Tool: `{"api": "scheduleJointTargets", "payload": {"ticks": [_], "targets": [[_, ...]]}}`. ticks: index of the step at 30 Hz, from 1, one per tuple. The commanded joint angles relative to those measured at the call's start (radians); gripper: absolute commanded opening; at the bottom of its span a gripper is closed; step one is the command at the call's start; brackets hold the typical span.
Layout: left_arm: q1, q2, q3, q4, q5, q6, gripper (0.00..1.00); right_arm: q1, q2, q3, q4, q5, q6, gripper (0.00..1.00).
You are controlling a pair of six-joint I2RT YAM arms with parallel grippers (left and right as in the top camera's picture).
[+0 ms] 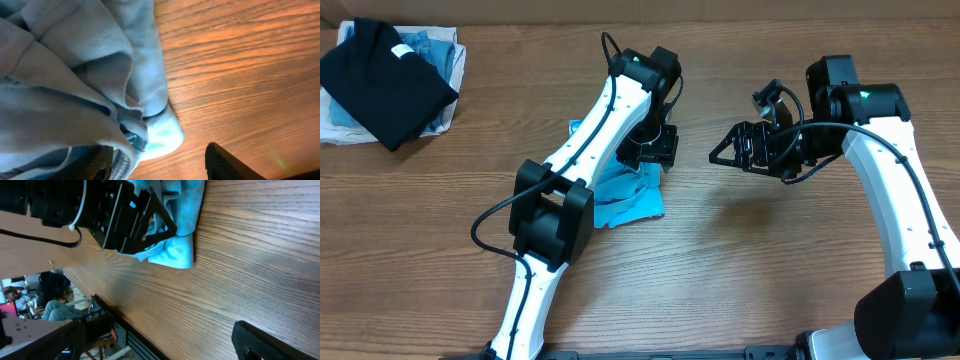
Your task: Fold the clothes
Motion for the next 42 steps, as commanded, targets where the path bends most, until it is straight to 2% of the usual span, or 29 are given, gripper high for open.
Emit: {"api": "scheduleJointTargets", "payload": {"ticks": [1,5,6,8,14,18,24,30,42], "targets": [[0.028,-0.009,0.087,-0.031,0.008,0.043,0.64,0.001,-0.005,0.0,0.005,0.002,0.001,0.98],[0.082,-0.009,0.196,-0.098,-0.004,0.044,0.73,0.001,-0.005,0.0,0.005,0.003,0.001,0.98],[0.097,-0.009,0.22,-0.112,-0.004,0.045,0.8,0.001,-0.005,0.0,0.005,0.003,0.001,0.98],[0.127,-0.009,0.262,-0.138,-0.008,0.043,1.0,0.001,-0.005,0.0,0.005,0.003,0.0,0.98],[0.267,-0.008,0.275,-0.19,-0.01,-0.042,1.0,0.001,-0.005,0.0,0.005,0.004,0.0,0.98],[0.352,-0.008,0.232,-0.185,0.019,-0.035,0.98,0.001,-0.005,0.0,0.01,0.017,0.0,0.98],[0.397,-0.007,0.124,-0.116,0.093,0.081,0.95,0.002,-0.005,0.0,0.028,0.017,0.001,0.98],[0.393,-0.007,0.049,-0.042,0.209,0.275,0.94,0.002,-0.005,0.0,0.028,0.017,0.0,0.98],[0.383,-0.005,0.042,0.018,0.143,0.299,0.92,0.002,-0.004,-0.01,0.024,0.017,0.001,0.98]]}}
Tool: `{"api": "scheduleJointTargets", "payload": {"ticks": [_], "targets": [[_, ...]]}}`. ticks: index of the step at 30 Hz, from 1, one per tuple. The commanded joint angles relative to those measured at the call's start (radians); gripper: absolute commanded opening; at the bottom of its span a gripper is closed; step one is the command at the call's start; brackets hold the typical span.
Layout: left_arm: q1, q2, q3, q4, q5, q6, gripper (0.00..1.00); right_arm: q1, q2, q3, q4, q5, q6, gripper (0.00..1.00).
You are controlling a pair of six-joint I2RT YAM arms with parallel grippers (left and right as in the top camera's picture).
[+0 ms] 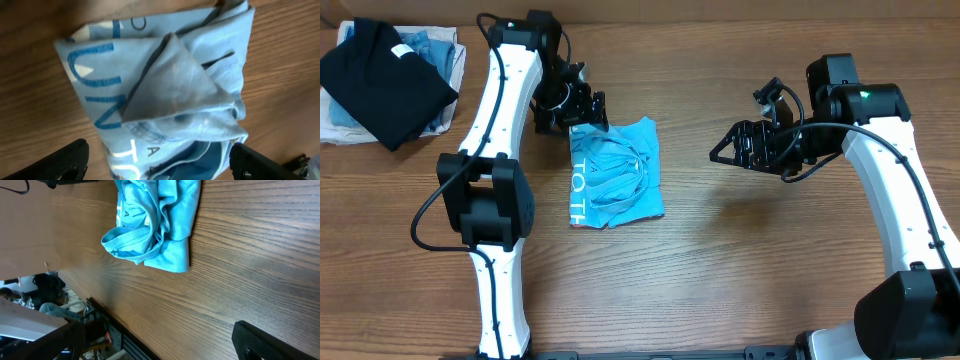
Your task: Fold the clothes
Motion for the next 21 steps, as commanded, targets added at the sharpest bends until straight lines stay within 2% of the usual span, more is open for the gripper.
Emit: {"api": "scheduleJointTargets", "payload": {"ticks": [1,15,21], "targets": [[-0.003,-0.005,-0.01,0.018,-0.026,0.036,0.93,0.002,-0.003,-0.013,0.003,-0.001,0.0,0.98],[-0.031,-0.005,-0.131,0.102,-0.018,0.035,0.9,0.002,-0.003,-0.013,0.007,-0.001,0.0,0.98],[-0.041,-0.005,-0.15,0.121,-0.006,0.035,0.84,0.002,-0.003,-0.013,0.01,-0.001,0.0,0.98]]}}
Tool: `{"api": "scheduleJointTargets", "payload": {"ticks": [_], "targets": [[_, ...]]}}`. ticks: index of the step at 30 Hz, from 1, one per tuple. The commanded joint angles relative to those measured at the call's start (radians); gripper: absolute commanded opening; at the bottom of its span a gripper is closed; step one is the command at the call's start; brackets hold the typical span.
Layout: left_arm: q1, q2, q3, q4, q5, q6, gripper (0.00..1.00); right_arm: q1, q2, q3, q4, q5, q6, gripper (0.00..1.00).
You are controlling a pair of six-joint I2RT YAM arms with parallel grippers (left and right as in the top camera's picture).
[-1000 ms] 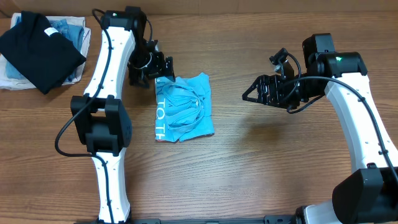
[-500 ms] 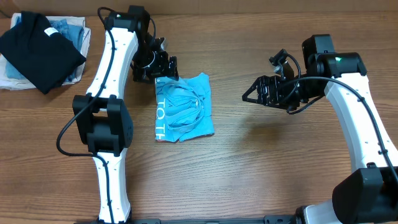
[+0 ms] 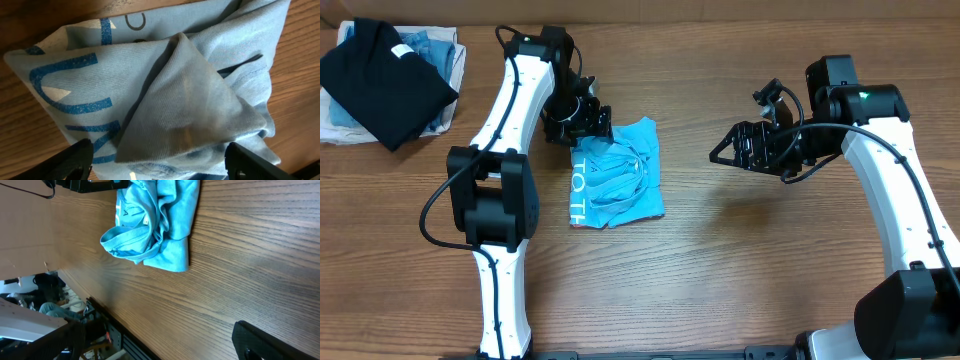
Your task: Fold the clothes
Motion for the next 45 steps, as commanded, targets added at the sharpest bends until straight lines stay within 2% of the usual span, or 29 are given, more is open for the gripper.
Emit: {"api": "scheduleJointTargets", "payload": {"ticks": [1,4,8,12,14,22,25,33,39,41,42,43,44,45], "targets": [[-0.014,-0.005,-0.009,0.01,0.009,0.026,0.82,0.001,-0.003,-0.005,0.005,-0.001,0.001,0.98],[-0.023,-0.005,-0.009,0.02,0.012,0.025,0.73,0.001,-0.003,-0.005,0.005,-0.001,0.001,0.98],[-0.029,-0.005,-0.009,0.019,0.042,0.021,0.48,0.001,-0.003,-0.005,0.005,-0.001,0.001,0.98],[-0.03,-0.005,-0.009,0.017,0.061,0.018,0.13,0.001,-0.003,-0.005,0.006,-0.001,0.001,0.98],[-0.03,-0.005,-0.009,0.017,0.089,0.017,0.04,0.001,-0.003,-0.005,0.006,-0.001,0.0,0.98],[-0.03,-0.005,-0.009,0.061,0.313,0.013,0.04,0.001,-0.003,-0.005,0.006,-0.001,0.0,0.98],[-0.035,-0.005,-0.009,0.096,0.375,-0.029,0.04,0.001,-0.003,-0.005,0.006,-0.001,0.001,0.98],[-0.093,-0.005,-0.009,0.203,0.357,-0.144,0.04,0.001,-0.003,-0.005,0.006,-0.001,0.0,0.98],[-0.163,-0.005,-0.009,0.31,0.239,-0.258,0.04,0.001,-0.003,-0.005,0.005,-0.001,0.001,0.97],[-0.186,-0.005,-0.009,0.338,0.204,-0.278,0.12,0.001,-0.003,-0.005,0.005,-0.001,0.001,0.97],[-0.198,-0.005,-0.009,0.352,0.187,-0.282,0.28,0.001,-0.003,-0.005,0.005,-0.001,0.001,0.97],[-0.207,-0.005,-0.009,0.36,0.169,-0.283,0.52,0.001,-0.003,-0.005,0.005,-0.001,0.001,0.98],[-0.214,-0.005,-0.009,0.364,0.15,-0.283,0.84,0.001,-0.003,-0.005,0.005,-0.001,0.001,0.97],[-0.22,-0.005,-0.009,0.364,0.132,-0.283,0.97,0.001,-0.003,-0.005,0.003,-0.001,0.001,0.97]]}}
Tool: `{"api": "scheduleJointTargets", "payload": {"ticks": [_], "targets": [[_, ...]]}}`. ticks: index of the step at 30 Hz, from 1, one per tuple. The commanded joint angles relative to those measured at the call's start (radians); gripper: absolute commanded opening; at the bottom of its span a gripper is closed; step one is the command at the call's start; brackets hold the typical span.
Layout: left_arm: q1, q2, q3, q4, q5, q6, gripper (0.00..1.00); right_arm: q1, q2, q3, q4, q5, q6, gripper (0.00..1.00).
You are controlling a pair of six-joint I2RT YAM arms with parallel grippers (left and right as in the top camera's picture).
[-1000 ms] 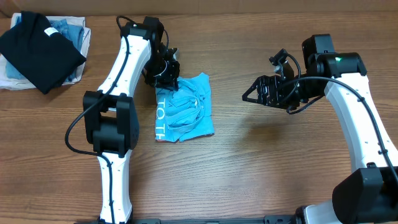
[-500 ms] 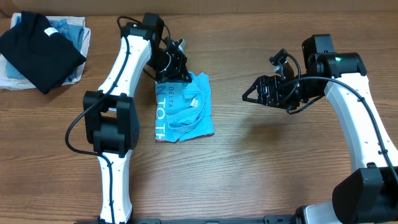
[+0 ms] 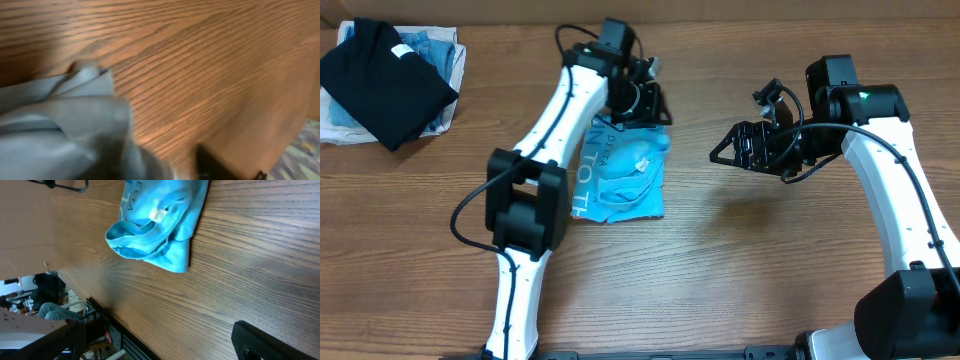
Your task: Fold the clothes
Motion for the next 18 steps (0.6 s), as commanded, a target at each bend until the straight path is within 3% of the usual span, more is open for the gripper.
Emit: {"api": "scheduleJointTargets", "payload": {"ticks": [1,9,18], "targets": [[-0.021,-0.005,-0.002,0.004,-0.091,-0.037,1.0,0.001,-0.003,-0.004,0.001,-0.001,0.001,0.97],[0.02,-0.017,0.056,-0.106,-0.083,-0.047,1.0,0.001,-0.003,-0.004,-0.002,-0.001,0.001,0.97],[0.15,-0.06,0.309,-0.477,-0.085,0.069,1.0,0.001,-0.003,-0.004,-0.002,-0.001,0.001,0.97]]}}
